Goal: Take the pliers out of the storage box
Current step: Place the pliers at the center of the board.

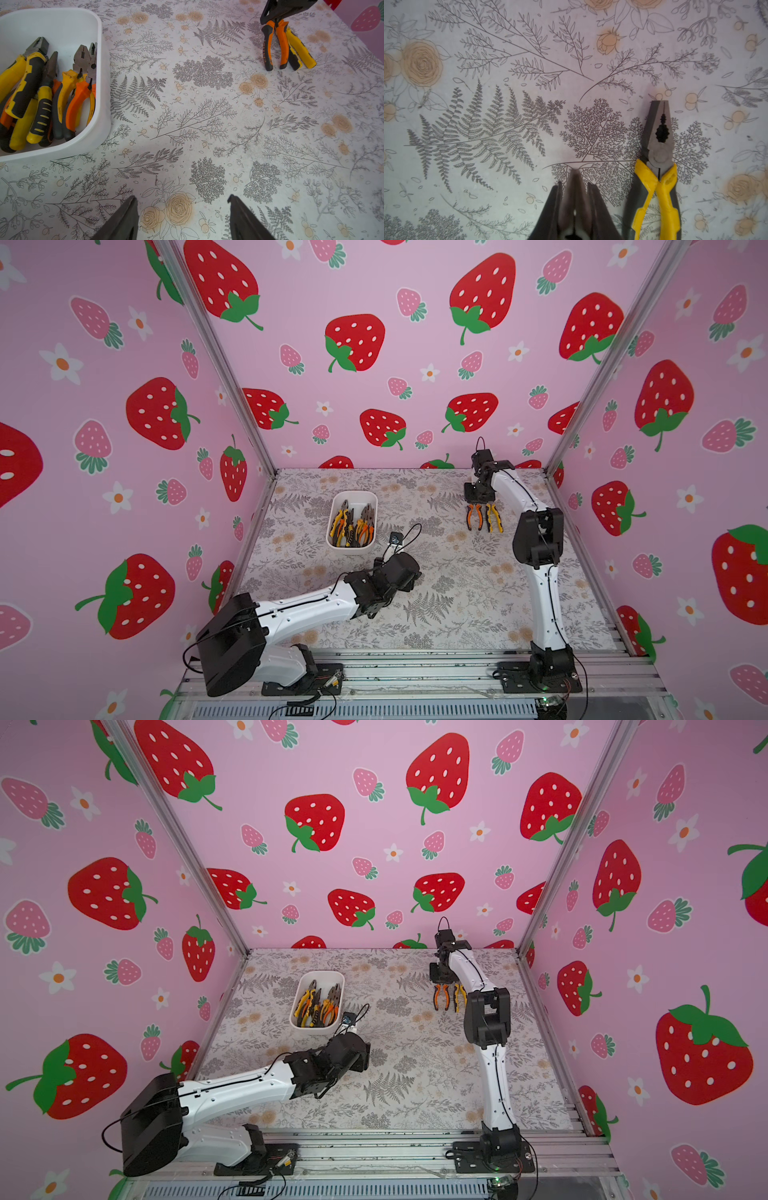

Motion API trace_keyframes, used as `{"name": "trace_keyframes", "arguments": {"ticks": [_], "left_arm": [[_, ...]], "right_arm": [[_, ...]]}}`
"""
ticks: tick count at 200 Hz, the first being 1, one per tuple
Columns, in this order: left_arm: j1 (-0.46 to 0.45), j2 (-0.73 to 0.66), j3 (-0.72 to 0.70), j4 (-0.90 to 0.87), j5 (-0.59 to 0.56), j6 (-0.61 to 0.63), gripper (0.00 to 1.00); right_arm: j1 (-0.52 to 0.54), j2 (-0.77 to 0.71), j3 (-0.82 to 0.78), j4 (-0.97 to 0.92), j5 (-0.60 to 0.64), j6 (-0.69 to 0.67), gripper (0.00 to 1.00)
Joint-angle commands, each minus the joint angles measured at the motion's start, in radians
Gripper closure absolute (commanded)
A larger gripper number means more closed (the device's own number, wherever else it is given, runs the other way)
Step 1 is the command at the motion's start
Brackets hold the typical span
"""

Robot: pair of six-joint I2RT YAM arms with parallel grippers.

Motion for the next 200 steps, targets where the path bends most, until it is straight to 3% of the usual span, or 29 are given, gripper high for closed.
{"name": "trace_keyframes", "arguments": {"ticks": [1, 200], "left_arm": [[0.005, 0.008, 0.008, 0.018, 0.006, 0.003, 0.30], [0.020, 0.056, 0.000, 0.049, 0.030, -0.015, 0.30]], "right_arm": [[-0.007, 0.035, 0.039, 0.009, 0.000, -0.019, 1.00], [-0.029, 0.130, 0.087, -0.028, -0.034, -0.018, 1.00]]}}
